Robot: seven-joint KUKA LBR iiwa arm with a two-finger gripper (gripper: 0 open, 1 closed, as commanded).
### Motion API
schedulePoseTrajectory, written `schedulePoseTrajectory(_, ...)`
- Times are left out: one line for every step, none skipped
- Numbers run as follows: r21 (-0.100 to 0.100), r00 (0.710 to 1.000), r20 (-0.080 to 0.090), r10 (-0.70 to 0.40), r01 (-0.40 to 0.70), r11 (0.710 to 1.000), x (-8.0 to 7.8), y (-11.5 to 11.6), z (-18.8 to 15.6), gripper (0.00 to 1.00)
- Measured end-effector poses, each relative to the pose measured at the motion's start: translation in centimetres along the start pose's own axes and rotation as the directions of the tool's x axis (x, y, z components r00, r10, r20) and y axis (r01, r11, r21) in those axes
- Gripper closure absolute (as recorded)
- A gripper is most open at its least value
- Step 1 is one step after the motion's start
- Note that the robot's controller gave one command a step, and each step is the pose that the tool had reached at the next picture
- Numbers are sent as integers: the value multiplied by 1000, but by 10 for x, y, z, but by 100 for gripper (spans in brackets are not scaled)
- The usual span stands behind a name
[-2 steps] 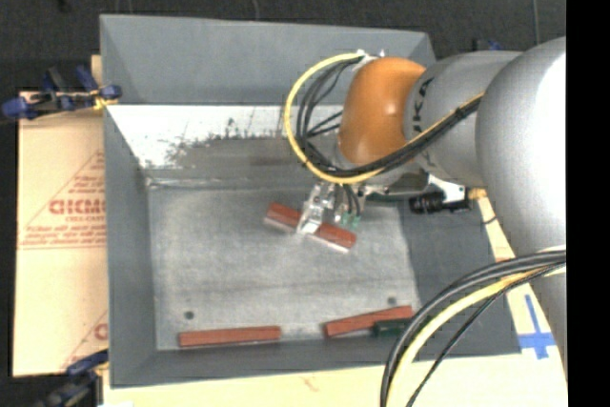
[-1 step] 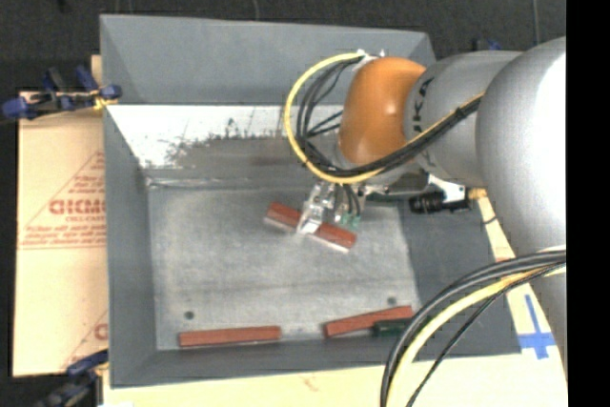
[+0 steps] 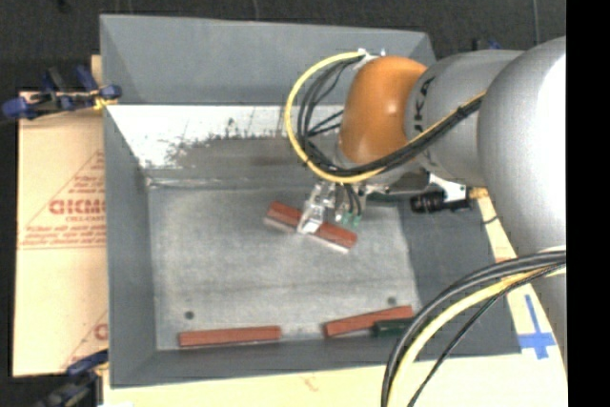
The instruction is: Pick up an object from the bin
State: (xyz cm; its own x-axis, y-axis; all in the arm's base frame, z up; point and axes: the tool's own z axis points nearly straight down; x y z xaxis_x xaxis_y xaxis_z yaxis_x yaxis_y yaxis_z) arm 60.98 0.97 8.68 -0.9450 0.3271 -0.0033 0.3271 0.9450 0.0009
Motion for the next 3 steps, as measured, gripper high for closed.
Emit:
schedulePoseTrajectory(1,1000,-5,0,0,1000,1,-1,-8,100)
schedulePoseTrajectory(0,1000,-3,0,0,1000,0,0,-22,100)
schedulePoseTrajectory(-1,1000,1,0,0,1000,-1,0,-31,100)
